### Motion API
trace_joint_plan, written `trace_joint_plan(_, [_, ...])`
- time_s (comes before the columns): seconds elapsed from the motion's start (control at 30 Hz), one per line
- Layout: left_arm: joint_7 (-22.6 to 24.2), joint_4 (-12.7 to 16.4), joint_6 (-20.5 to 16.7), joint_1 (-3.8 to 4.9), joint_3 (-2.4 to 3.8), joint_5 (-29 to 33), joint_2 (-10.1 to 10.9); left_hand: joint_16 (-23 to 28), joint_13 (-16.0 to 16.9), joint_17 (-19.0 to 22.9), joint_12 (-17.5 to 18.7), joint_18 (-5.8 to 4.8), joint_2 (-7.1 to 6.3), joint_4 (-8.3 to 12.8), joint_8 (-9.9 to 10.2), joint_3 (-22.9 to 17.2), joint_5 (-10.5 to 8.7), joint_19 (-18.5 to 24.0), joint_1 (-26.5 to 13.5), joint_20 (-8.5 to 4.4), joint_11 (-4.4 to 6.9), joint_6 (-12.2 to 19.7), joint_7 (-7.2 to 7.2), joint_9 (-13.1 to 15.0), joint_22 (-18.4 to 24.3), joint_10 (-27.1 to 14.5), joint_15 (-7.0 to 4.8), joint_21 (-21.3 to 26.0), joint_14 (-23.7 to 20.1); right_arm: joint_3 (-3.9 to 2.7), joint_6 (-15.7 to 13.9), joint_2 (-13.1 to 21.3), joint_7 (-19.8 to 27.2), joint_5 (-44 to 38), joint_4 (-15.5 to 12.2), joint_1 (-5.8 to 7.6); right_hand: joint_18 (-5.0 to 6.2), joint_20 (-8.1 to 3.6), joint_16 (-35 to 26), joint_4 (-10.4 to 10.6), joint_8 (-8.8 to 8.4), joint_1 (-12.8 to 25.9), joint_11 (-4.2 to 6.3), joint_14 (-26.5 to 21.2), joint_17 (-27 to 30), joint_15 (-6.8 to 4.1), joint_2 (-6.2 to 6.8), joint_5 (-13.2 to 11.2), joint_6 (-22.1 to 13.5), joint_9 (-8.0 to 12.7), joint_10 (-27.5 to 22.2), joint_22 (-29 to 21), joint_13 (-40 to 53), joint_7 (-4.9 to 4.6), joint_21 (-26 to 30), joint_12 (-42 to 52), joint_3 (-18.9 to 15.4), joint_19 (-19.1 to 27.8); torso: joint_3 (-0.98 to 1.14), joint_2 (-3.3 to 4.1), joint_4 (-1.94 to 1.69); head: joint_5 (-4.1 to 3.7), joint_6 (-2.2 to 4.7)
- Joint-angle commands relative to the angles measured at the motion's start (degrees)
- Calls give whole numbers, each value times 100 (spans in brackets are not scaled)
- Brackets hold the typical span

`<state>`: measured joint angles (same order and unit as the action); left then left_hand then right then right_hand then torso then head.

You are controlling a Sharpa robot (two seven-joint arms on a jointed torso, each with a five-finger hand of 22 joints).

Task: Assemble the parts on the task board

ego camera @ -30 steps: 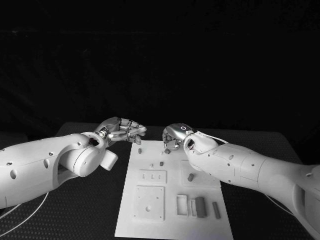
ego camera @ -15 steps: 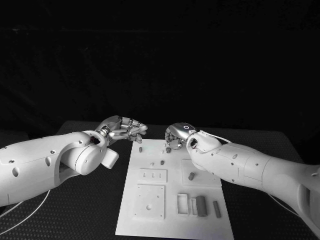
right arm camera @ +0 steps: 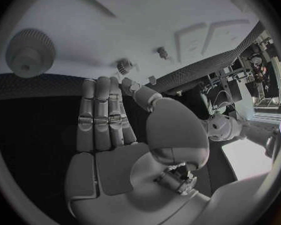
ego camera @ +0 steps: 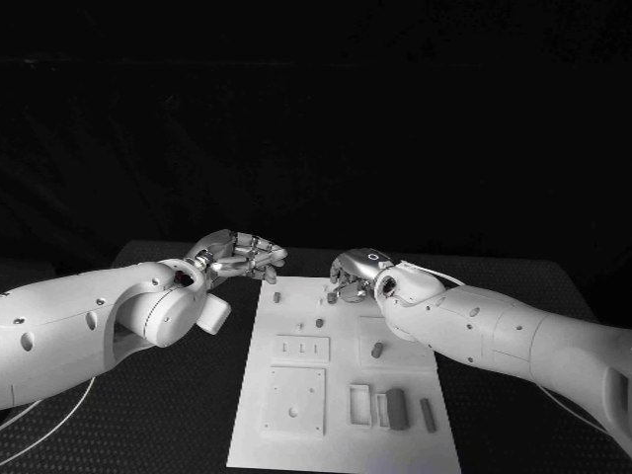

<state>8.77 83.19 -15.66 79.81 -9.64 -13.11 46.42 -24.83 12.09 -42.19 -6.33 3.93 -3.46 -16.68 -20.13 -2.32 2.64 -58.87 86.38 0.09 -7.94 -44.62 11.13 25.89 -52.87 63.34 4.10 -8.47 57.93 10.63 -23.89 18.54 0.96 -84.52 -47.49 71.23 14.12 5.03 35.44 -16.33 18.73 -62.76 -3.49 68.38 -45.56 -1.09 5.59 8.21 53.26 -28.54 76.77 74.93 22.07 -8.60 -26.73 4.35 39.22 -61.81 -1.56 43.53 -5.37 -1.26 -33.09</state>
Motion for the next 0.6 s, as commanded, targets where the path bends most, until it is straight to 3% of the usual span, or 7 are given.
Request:
trace_joint_plan(0.03, [73, -1, -6, 10, 4, -15, -13, 32, 10, -9, 21, 72, -24, 3, 27, -18, 20, 12, 12, -44, -11, -6, 30, 8, -7, 28, 35, 29, 2, 7, 248, 6, 196, -121, -40, -1, 88, 5, -26, 20, -44, -2, -7, -46, 8, 5, 99, 21, -48, 1, -41, 133, 12, -12, -3, -32, -47, 52, 0, 5, 0, -4, 4])
trace_joint_plan(0.3, [78, -25, 28, 9, 3, -14, -43, 35, 12, -12, 25, 67, -23, 2, 28, -17, 20, 10, 11, -48, -11, -7, 30, 9, -8, 29, 35, 32, 3, 102, 289, -85, 251, -259, 55, -13, 88, 42, -39, 214, -169, 62, -145, -135, 14, 54, 312, 22, -241, 21, -428, 131, 1, -99, 15, -69, -108, 139, -3, 7, -15, -30, 10])
trace_joint_plan(0.6, [71, -15, 28, 9, 3, -14, -35, 39, 14, -16, 32, 61, -21, 1, 31, -15, 20, 9, 8, -52, -12, -6, 31, 10, -9, 30, 36, 37, 2, 125, 328, -144, 254, -270, 84, -41, 88, 44, -29, 254, -189, 67, -162, -137, 10, 59, 345, 20, -273, 27, -488, 132, 1, -115, 10, -62, -127, 142, -7, 12, -12, -16, -11])
